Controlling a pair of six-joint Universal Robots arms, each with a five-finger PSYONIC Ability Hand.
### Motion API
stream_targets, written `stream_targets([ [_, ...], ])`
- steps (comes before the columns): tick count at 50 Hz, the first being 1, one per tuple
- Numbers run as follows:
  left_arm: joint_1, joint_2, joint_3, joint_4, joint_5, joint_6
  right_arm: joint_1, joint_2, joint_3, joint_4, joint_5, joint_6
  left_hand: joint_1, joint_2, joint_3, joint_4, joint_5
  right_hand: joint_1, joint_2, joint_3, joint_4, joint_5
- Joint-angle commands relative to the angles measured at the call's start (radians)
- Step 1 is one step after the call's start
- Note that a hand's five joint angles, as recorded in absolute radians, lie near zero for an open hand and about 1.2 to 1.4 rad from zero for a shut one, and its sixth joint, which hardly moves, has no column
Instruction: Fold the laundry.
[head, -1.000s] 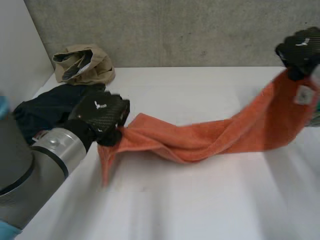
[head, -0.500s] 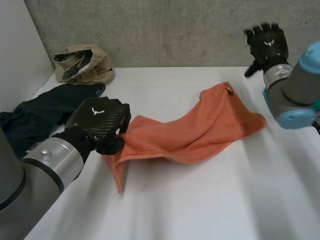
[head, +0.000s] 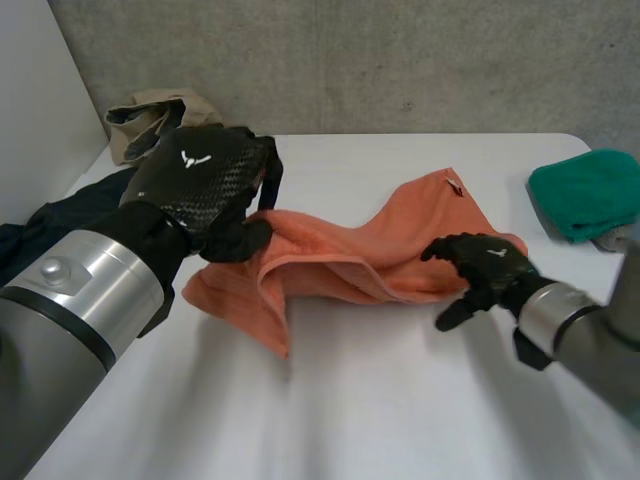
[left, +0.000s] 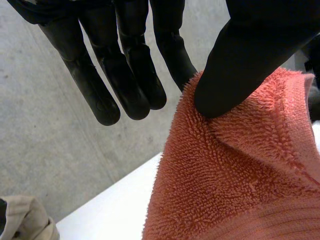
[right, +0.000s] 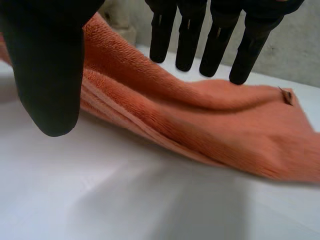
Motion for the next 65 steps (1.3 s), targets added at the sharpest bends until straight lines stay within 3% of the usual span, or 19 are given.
stream_targets([
  [1,-0.023,0.009,0.026,-0.011,-0.038,-0.021,0.112,0.159,-0.054,-0.183,0.1,0.076,0.236,0.199,0.209,0.197,0.25,0.24,0.254,0.244,0.24,0.238],
  [3,-0.022,0.013,0.028,-0.009,-0.048,-0.033,0.127,0.191,-0.087,-0.171,0.129,0.075,0.236,0.199,0.209,0.197,0.25,0.427,0.441,0.431,0.427,0.425],
  [6,-0.019,0.016,0.022,-0.008,-0.058,-0.036,0.129,0.198,-0.113,-0.16,0.192,0.072,0.236,0.199,0.209,0.197,0.25,0.911,0.925,0.915,0.912,0.909],
  [11,0.003,0.009,-0.003,-0.011,-0.068,-0.032,0.09,0.054,-0.11,-0.148,0.287,0.012,0.236,0.199,0.209,0.197,0.25,0.913,0.927,0.916,0.913,0.911],
  [14,0.068,0.0,-0.032,-0.015,-0.06,-0.019,0.019,-0.092,-0.104,-0.05,0.229,-0.176,0.236,0.199,0.209,0.197,0.25,0.913,0.927,0.916,0.913,0.911],
  [19,0.142,-0.102,-0.049,-0.012,-0.022,0.022,-0.089,-0.209,-0.14,0.146,0.093,-0.403,0.236,0.199,0.209,0.197,0.25,0.913,0.927,0.916,0.913,0.911],
  [26,0.167,-0.314,0.014,-0.02,0.064,0.031,-0.121,-0.152,-0.268,0.397,0.037,-0.562,0.236,0.199,0.209,0.197,0.25,0.913,0.927,0.916,0.913,0.911],
  [31,0.159,-0.438,0.162,-0.005,0.063,0.034,-0.095,-0.014,-0.389,0.296,0.046,-0.562,0.236,0.199,0.209,0.197,0.25,0.913,0.927,0.916,0.913,0.911],
  [36,0.158,-0.506,0.403,0.063,0.011,0.039,-0.072,0.11,-0.575,0.074,0.112,-0.557,0.236,0.199,0.209,0.197,0.25,0.913,0.927,0.916,0.913,0.911],
  [44,0.15,-0.472,0.67,0.24,-0.078,0.039,-0.043,0.103,-0.758,-0.294,0.168,-0.478,0.236,0.199,0.209,0.197,0.25,0.913,0.927,0.916,0.913,0.911],
  [47,0.148,-0.445,0.689,0.267,-0.077,0.034,-0.031,0.066,-0.771,-0.332,0.162,-0.438,0.236,0.199,0.209,0.197,0.25,0.913,0.927,0.916,0.913,0.911],
  [58,0.199,-0.325,0.398,0.264,-0.023,0.033,-0.025,-0.088,-0.566,-0.208,0.051,-0.419,0.236,0.199,0.209,0.197,0.25,0.913,0.927,0.916,0.913,0.911],
  [65,0.24,-0.397,0.088,0.343,0.023,0.071,-0.017,-0.077,-0.276,-0.102,-0.035,-0.465,0.236,0.199,0.209,0.197,0.25,0.913,0.927,0.916,0.913,0.911],
])
